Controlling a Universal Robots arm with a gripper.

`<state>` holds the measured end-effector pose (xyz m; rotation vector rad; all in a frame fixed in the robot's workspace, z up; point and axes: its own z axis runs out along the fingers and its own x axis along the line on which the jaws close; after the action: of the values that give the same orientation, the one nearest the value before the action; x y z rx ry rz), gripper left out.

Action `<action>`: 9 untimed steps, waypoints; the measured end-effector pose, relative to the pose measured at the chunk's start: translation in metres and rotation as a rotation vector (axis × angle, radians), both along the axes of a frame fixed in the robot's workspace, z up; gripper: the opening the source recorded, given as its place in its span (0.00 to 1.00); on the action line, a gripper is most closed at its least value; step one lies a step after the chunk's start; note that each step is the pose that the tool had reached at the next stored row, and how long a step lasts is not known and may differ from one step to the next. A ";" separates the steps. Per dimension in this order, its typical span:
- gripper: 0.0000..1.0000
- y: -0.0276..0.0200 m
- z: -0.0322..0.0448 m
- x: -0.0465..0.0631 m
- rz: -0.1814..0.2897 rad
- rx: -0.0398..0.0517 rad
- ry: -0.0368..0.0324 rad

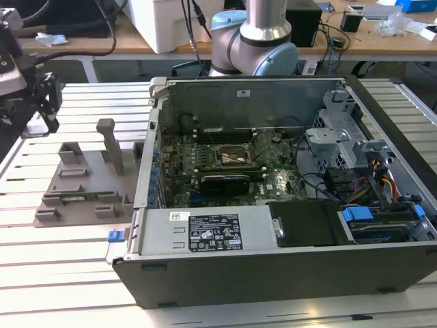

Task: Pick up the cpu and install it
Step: 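Pick up the cpu and move it towards the insertion slot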

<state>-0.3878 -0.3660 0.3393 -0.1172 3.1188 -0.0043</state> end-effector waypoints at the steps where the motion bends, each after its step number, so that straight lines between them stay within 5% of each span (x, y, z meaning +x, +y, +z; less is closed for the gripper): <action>1: 0.55 0.0000 0.0109 0.000 0.000 0.0000 0.0000; 8: 0.55 0.0000 0.0590 0.000 0.000 0.0000 0.0000; 9: 0.55 0.0000 0.0593 0.001 0.000 0.0000 0.0000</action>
<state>-0.3873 -0.3660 0.3986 -0.1174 3.1188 -0.0043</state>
